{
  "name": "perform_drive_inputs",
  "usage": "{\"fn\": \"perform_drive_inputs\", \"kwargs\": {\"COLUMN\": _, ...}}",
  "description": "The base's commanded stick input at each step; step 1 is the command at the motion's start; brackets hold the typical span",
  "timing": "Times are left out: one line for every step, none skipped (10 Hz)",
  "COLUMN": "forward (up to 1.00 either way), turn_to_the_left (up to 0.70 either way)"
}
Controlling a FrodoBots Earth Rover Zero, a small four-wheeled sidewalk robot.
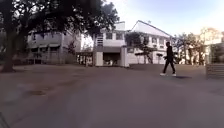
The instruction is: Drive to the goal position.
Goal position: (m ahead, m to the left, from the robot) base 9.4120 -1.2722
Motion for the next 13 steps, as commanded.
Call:
{"fn": "perform_drive_inputs", "kwargs": {"forward": 0.85, "turn_to_the_left": 0.0}}
{"fn": "perform_drive_inputs", "kwargs": {"forward": 0.85, "turn_to_the_left": 0.0}}
{"fn": "perform_drive_inputs", "kwargs": {"forward": 0.85, "turn_to_the_left": 0.0}}
{"fn": "perform_drive_inputs", "kwargs": {"forward": 0.85, "turn_to_the_left": 0.0}}
{"fn": "perform_drive_inputs", "kwargs": {"forward": 0.85, "turn_to_the_left": 0.0}}
{"fn": "perform_drive_inputs", "kwargs": {"forward": 0.85, "turn_to_the_left": 0.0}}
{"fn": "perform_drive_inputs", "kwargs": {"forward": 0.85, "turn_to_the_left": 0.0}}
{"fn": "perform_drive_inputs", "kwargs": {"forward": 0.85, "turn_to_the_left": 0.0}}
{"fn": "perform_drive_inputs", "kwargs": {"forward": 0.85, "turn_to_the_left": 0.0}}
{"fn": "perform_drive_inputs", "kwargs": {"forward": 0.85, "turn_to_the_left": 0.0}}
{"fn": "perform_drive_inputs", "kwargs": {"forward": 0.85, "turn_to_the_left": 0.0}}
{"fn": "perform_drive_inputs", "kwargs": {"forward": 0.85, "turn_to_the_left": 0.0}}
{"fn": "perform_drive_inputs", "kwargs": {"forward": 0.85, "turn_to_the_left": 0.0}}
